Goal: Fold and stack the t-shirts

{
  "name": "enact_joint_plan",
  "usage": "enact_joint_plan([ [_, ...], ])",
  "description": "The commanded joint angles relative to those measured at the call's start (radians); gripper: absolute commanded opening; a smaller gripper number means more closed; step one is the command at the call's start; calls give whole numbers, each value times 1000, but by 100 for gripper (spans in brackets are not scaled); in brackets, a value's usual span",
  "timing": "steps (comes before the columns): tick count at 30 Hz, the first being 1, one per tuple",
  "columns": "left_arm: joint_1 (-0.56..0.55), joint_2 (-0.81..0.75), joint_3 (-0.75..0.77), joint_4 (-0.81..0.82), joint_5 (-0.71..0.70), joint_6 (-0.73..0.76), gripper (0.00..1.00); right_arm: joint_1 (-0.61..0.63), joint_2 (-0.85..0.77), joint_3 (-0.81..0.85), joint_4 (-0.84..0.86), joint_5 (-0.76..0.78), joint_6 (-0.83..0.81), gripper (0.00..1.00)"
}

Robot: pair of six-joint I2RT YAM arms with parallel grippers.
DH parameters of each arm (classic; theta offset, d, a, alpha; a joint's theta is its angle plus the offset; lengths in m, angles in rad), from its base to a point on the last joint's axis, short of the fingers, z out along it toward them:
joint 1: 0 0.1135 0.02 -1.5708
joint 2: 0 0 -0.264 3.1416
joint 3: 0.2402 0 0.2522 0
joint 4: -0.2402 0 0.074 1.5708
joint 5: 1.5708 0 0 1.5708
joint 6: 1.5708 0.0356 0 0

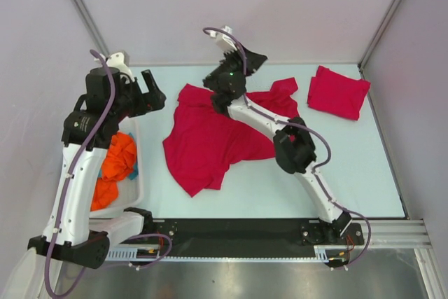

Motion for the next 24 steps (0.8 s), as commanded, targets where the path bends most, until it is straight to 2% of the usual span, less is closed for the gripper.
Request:
enact_joint_plan([
  [1,18,13,50,17,-5,25,98,74,11,400,151,237,-2,0],
  [4,23,14,41,27,3,28,98,83,-19,427,143,239,-4,0],
  [7,23,22,34,38,21,22,98,56,-71,364,144,239,-7,4],
  [11,23,20,31,49,29,16,98,7,-134,376,144,239,2,7],
  [14,23,22,34,55,30,16,98,-18,-191,416,144,239,17,7],
  [19,23,31,50,50,24,25,98,-29,-251,580,123,237,60,8],
  [23,23,32,59,50,27,28,98,57,-292,666,-32,231,226,8],
  [24,23,34,65,49,26,30,98,101,-306,674,-117,227,332,7],
])
